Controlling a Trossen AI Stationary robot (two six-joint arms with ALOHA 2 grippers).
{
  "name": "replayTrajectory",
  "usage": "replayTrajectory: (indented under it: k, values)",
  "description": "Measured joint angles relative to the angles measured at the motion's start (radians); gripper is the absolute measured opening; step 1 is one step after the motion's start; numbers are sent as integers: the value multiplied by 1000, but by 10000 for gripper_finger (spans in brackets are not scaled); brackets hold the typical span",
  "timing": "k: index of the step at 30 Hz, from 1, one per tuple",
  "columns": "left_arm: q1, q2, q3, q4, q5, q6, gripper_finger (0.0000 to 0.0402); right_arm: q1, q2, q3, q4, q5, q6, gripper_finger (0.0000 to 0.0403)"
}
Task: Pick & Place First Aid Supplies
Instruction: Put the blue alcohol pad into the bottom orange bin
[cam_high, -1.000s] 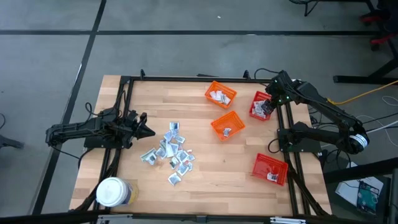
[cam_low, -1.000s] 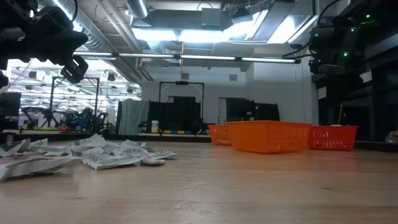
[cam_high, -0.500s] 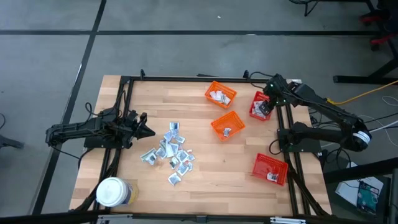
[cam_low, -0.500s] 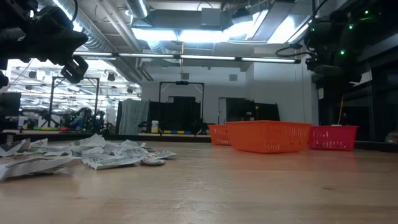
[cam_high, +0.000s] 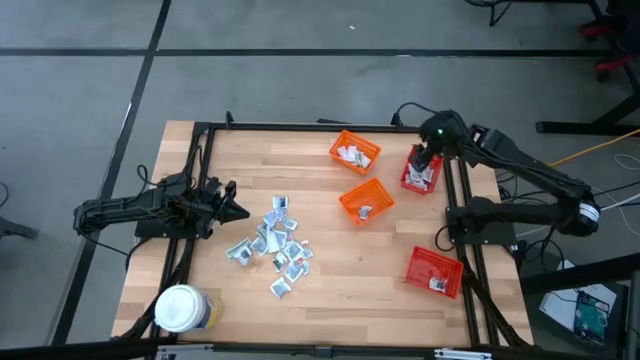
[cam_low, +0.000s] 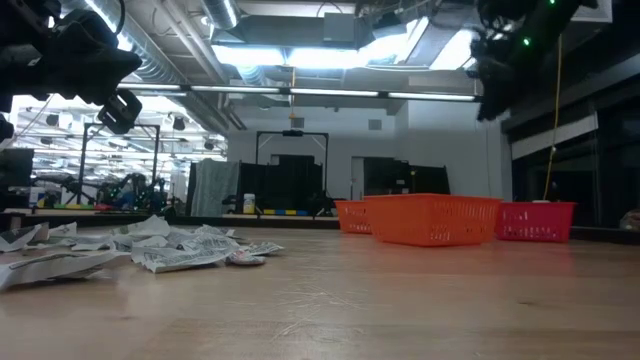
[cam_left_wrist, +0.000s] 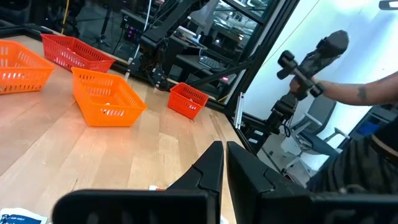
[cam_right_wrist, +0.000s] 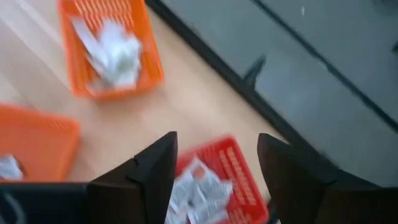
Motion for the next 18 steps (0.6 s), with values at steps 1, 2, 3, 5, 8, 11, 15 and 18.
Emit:
replayTrajectory:
  k: [1, 2, 3, 5, 8, 11, 15, 18]
  values:
    - [0, 0, 0, 0, 0, 0, 15, 10, 2, 13, 14, 0, 4, 222]
    - [0, 0, 0, 0, 0, 0, 15, 21, 6, 27, 23, 0, 14, 222]
    - [0, 0, 0, 0, 0, 0, 16, 31, 11, 41, 28, 0, 26, 222]
    - [0, 0, 0, 0, 0, 0, 15, 55, 29, 66, 31, 0, 50, 222]
    - [0, 0, 0, 0, 0, 0, 16, 100, 75, 102, 31, -1, 80, 222]
    - [0, 0, 0, 0, 0, 0, 15, 159, 145, 141, 33, -1, 98, 222]
    - [0, 0, 0, 0, 0, 0, 15, 241, 271, 216, 48, -3, 96, 222]
    - [0, 0, 0, 0, 0, 0, 15, 297, 370, 290, 98, -5, 89, 222]
